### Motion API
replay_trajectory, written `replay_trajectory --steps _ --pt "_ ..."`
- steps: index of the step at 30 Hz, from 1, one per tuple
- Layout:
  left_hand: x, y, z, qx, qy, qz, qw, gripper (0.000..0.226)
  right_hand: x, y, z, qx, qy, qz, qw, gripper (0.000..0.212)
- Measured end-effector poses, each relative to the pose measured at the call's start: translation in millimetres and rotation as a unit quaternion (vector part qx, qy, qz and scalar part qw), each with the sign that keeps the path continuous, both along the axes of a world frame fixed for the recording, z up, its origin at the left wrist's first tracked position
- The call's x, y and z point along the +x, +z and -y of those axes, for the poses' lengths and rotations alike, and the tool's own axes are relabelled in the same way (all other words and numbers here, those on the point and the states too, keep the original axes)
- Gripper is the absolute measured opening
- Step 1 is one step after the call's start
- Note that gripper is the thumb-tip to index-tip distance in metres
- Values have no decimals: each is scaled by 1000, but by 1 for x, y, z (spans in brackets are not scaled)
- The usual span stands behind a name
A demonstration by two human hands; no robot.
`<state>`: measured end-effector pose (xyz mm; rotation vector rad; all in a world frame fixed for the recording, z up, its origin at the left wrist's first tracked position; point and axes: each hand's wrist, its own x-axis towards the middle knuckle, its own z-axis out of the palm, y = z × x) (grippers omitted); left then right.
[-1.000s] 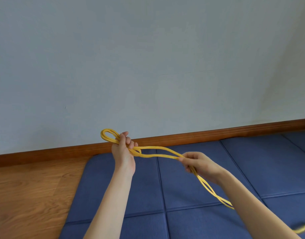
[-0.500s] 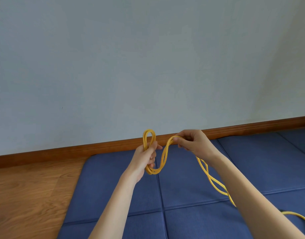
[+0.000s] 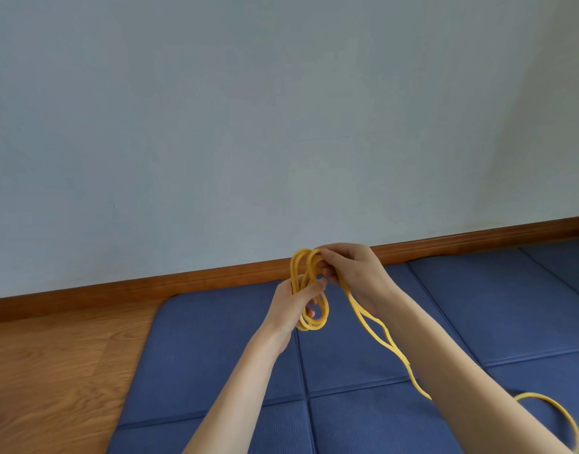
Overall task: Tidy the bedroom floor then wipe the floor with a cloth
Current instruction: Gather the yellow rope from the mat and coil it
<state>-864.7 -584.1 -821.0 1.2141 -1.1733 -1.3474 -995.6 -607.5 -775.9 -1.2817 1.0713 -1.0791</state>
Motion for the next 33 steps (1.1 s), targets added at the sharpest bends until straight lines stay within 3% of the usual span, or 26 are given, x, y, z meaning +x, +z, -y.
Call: replay_trajectory --steps 6,12,20,24,28,33 --pt "0 2 -2 18 -61 -123 990 30 6 -2 -5 24 -24 57 998 11" --pt "-6 0 -11 47 -96 -157 982 13 9 -6 -9 -107 -46 -158 981 6" --pt "-6 6 -15 95 -124 -191 969 10 3 -7 -8 -163 -85 -244 952 2" --pt "-15 13 -13 138 -77 -225 961 14 -5 -10 -5 -135 -31 -229 964 26" --pt "-4 19 -2 95 37 -244 964 26 -13 -9 -5 -16 70 -139 988 37" --pt "23 16 3 44 127 -318 939 21 -16 -21 -6 44 173 -179 967 47"
